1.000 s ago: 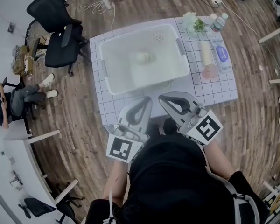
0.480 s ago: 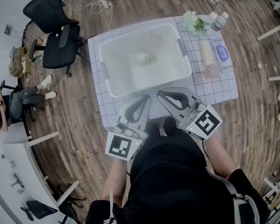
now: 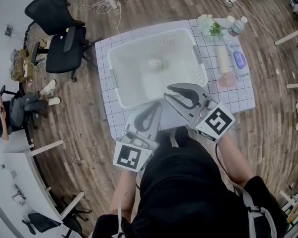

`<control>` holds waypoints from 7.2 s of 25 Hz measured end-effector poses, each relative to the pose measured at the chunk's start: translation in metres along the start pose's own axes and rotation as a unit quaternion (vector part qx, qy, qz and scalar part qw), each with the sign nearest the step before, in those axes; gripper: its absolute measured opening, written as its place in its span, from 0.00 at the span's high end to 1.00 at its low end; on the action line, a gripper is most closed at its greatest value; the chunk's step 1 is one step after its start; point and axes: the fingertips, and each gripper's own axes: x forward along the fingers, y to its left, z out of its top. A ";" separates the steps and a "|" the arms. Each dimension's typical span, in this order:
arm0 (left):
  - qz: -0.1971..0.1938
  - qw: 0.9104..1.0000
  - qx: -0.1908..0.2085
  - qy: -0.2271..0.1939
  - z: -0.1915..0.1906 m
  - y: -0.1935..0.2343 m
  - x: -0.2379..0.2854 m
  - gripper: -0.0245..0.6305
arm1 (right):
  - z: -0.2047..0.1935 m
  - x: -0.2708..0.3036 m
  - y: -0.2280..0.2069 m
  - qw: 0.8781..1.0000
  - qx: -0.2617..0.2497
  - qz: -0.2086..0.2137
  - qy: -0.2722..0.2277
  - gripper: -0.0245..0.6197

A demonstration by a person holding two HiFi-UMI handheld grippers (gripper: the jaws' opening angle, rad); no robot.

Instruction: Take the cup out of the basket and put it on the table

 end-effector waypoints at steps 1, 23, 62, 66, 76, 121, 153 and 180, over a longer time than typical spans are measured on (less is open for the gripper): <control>0.001 1.000 -0.001 0.000 0.000 0.001 0.000 0.95 | 0.000 0.003 -0.002 1.000 -0.003 0.000 0.003 0.84; 0.007 1.000 -0.010 0.006 -0.005 0.018 0.003 0.95 | -0.009 0.070 -0.085 0.998 -0.037 -0.014 0.052 0.68; 0.022 0.999 -0.018 0.025 -0.017 0.038 0.008 0.95 | -0.154 0.159 -0.149 0.969 -0.083 0.057 0.225 0.55; 0.024 0.999 -0.026 0.022 -0.016 0.038 0.008 0.95 | -0.173 0.162 -0.149 0.962 -0.088 0.068 0.251 0.55; 0.024 0.999 -0.023 0.031 -0.019 0.040 0.007 0.95 | -0.210 0.168 -0.147 0.932 -0.154 0.104 0.312 0.51; 0.027 0.999 -0.020 0.029 -0.019 0.041 0.005 0.95 | -0.219 0.170 -0.141 0.918 -0.173 0.124 0.336 0.50; 0.004 1.000 0.010 0.009 -0.005 0.002 -0.001 0.95 | -0.031 0.107 -0.103 0.986 -0.116 0.049 0.106 0.51; 0.006 1.000 0.023 -0.019 0.006 -0.015 -0.015 0.95 | 0.042 0.002 -0.032 0.995 -0.081 -0.024 -0.043 0.51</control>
